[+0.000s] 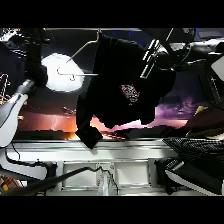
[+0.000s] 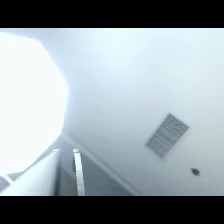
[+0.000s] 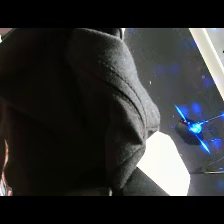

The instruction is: Fold the clothes and pants, and hang the long-sleeved shirts on hangers.

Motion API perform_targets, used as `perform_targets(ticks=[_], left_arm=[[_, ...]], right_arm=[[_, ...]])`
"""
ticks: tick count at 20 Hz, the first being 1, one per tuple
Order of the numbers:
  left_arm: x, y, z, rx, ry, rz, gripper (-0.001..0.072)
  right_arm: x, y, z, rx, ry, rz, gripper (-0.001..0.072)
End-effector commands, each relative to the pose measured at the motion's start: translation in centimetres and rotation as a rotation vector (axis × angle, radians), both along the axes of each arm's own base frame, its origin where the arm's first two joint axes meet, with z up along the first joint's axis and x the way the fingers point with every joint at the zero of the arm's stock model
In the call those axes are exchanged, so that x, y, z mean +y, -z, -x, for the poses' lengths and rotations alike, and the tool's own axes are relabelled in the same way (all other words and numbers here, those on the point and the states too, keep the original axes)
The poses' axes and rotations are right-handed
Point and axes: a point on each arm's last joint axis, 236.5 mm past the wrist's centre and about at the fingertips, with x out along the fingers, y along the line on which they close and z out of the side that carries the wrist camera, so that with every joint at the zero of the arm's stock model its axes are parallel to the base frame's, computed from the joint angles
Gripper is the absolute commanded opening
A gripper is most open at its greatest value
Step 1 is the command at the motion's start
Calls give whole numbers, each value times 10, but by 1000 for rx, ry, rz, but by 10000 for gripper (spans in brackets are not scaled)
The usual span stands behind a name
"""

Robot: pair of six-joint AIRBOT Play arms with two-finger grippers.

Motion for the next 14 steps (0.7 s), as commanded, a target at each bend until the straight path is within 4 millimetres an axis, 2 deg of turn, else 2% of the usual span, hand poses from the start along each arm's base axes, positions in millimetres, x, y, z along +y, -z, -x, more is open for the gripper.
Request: perform_targets(ticks=[1, 2, 3, 5, 7, 8, 10, 12, 13, 14], left_arm=[[18, -16, 10, -16, -64, -168, 16], [4, -18, 19, -11, -48, -320, 15], [-11, -10, 26, 42, -22, -490, 15], [-23, 30, 32, 287, 19, -785, 11], [-10, 77, 47, 607, -13, -976, 11], [-2, 93, 60, 699, -59, -1063, 13], [2, 112, 92, 822, -97, -1120, 25], [-18, 121, 121, 829, -54, -1099, 47], [-36, 125, 135, 815, -4, -1074, 216], [-55, 128, 148, 799, 54, -1040, 350]], right_arm=[[-1, -4, 3, 42, 60, -69, 18], [-1, -2, 4, 53, 64, -67, 18], [-3, 1, 4, 60, 68, -56, 18], [-15, 6, 1, 68, 110, -22, 18], [-29, 8, -5, 51, 156, 22, 18], [-37, 9, -9, 38, 178, 54, 18], [-57, 16, -15, 12, 203, 161, 18], [-64, 12, -25, -35, 218, 199, 18], [-61, 6, -31, -68, 218, 183, 18], [-56, -2, -36, -107, 212, 156, 18]])
